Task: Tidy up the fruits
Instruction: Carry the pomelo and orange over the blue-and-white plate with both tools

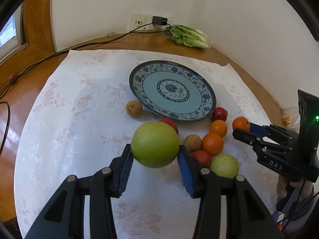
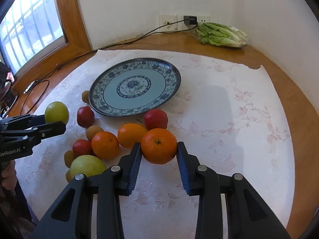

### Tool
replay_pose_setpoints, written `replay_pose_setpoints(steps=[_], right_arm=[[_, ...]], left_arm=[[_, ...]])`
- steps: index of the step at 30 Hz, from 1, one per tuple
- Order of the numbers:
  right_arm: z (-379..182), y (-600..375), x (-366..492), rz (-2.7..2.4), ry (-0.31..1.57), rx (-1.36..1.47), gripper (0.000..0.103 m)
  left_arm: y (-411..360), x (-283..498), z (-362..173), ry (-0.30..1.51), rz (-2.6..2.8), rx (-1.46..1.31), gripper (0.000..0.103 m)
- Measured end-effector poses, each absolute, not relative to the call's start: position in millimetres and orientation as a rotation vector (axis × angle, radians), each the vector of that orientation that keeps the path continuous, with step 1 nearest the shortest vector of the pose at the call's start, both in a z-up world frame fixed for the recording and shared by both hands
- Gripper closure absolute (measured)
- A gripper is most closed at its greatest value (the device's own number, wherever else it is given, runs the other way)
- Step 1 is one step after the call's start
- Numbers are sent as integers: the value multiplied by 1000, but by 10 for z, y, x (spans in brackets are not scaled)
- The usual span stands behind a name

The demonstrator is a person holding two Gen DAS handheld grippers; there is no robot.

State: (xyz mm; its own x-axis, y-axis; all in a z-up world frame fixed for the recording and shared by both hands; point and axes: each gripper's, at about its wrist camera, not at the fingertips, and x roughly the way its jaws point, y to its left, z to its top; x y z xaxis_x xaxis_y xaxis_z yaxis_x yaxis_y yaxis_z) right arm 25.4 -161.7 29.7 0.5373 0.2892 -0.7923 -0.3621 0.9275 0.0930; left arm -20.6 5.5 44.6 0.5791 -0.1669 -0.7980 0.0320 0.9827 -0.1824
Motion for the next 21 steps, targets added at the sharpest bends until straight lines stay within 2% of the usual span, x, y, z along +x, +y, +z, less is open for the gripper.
replay_pose_setpoints(steps=[21], right_arm=[[959,-1473,359,418,822,-133,67]], left_arm=[[-100,41,1087,828,-126,-66,56]])
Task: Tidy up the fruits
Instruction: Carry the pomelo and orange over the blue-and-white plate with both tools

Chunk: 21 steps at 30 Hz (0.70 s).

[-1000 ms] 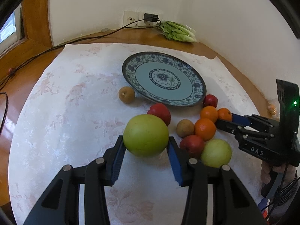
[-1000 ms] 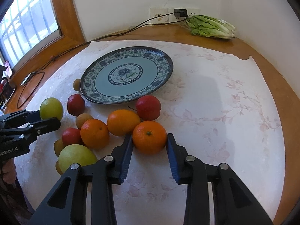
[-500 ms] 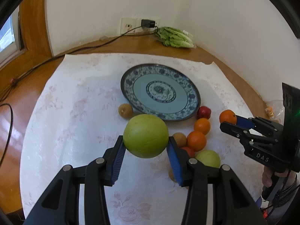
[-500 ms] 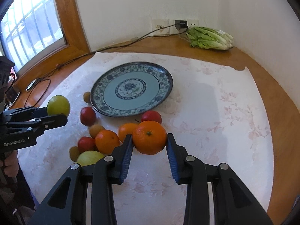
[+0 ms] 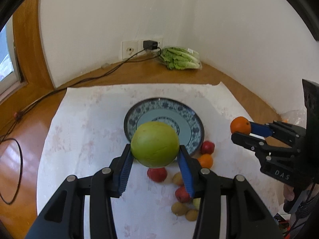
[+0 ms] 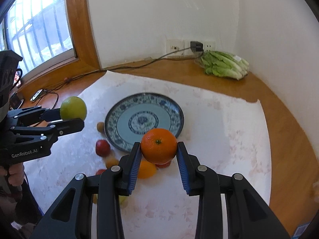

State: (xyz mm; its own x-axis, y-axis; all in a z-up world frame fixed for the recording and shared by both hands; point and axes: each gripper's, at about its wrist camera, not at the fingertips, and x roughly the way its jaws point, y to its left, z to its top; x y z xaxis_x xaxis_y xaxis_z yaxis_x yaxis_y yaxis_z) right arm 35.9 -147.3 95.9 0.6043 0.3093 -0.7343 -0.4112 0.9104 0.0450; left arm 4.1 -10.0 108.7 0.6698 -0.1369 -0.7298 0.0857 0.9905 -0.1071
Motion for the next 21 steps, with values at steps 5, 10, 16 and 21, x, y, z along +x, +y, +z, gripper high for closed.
replay_pose_setpoints(steps=[5,10,16,21], right_arm=[[1043,-1409,481,427,809,-125,67],[1046,-1335,623,430,810,-111,67],[1021,-1200,786,426,792,-151,67],[885,-1131,953,425,800,-164,67]], left_arm=[[-102,181,1145,822,-123,-61,56],[-108,343,1142,830,-122,-60,56],[-166,546,1049,844,-128,-43,56],[-191,740,869,868,-127,-52,56]])
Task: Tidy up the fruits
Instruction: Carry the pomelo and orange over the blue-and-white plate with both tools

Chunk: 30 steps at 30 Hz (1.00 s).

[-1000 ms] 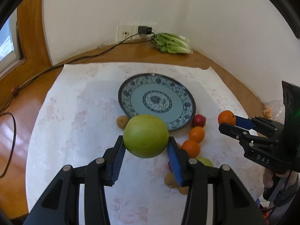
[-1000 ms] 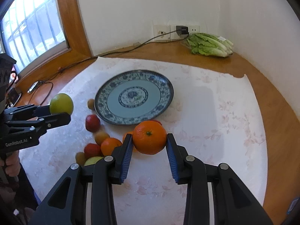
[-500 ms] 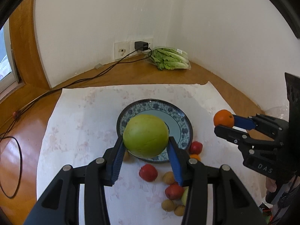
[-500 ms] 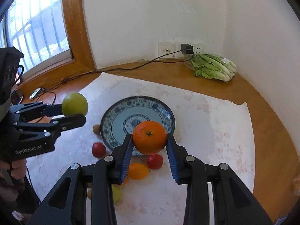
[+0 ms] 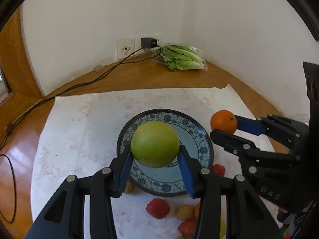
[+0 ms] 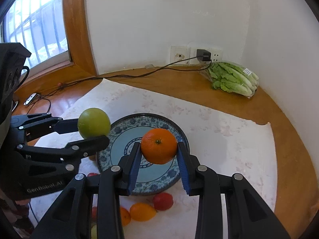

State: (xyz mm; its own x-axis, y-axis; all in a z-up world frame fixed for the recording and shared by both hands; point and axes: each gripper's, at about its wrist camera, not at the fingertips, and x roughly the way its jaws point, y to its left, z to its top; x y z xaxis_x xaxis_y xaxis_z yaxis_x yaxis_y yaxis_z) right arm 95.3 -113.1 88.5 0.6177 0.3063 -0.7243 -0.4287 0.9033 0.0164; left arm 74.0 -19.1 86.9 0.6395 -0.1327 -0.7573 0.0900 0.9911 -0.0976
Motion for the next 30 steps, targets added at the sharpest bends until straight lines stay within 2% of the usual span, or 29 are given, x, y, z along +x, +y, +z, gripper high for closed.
replay_pose_setpoints(steps=[21,30], right_arm=[[169,-1110,1446,432,907,-108,67],[101,-1086,1473,430,899,-127,67]], left_arm=[[-126,1189,183,959,-115,-93,56],[-116,1203,177,941,-118,-82,56]])
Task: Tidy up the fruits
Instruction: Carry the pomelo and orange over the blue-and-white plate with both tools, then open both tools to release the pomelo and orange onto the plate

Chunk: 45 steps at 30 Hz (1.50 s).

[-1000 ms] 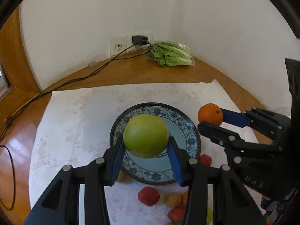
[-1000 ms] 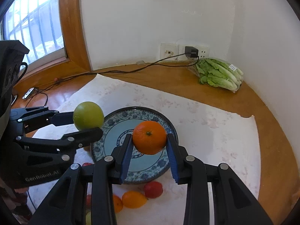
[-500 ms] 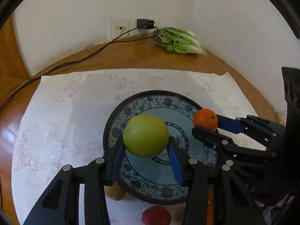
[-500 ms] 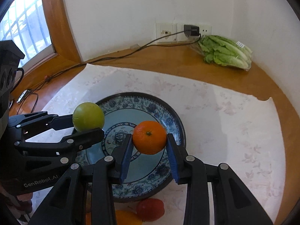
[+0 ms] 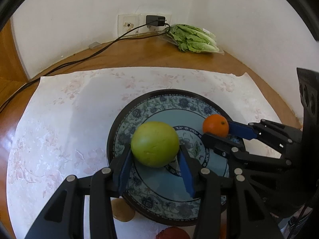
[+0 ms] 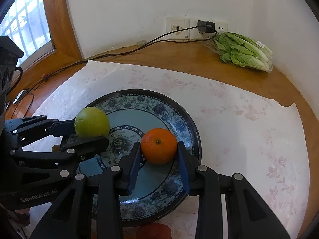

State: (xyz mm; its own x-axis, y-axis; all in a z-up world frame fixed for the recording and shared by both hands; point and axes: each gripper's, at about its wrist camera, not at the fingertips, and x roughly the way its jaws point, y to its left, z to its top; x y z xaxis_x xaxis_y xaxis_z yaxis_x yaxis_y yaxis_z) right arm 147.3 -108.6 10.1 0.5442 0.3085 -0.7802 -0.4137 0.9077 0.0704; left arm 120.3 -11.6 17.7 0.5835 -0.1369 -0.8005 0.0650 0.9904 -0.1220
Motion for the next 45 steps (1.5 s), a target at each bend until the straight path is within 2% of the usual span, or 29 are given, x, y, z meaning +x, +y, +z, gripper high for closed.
replay_pose_setpoints(steps=[10,18,33,45], right_arm=[[112,-1088,1481,427,910,-121,66],[185,-1149,1413,422,897,-111,59],[456,-1330,1071,403,893,-42,59],[431,-1524,783,384,925,27,59]], left_arm=[[-82,1205,209,942,-125,-79,55],[-83,1112,355,909,-131,-70,42],[128,771,529,903,-87,-111,42],[286,543,362,930,-51,-162,42]])
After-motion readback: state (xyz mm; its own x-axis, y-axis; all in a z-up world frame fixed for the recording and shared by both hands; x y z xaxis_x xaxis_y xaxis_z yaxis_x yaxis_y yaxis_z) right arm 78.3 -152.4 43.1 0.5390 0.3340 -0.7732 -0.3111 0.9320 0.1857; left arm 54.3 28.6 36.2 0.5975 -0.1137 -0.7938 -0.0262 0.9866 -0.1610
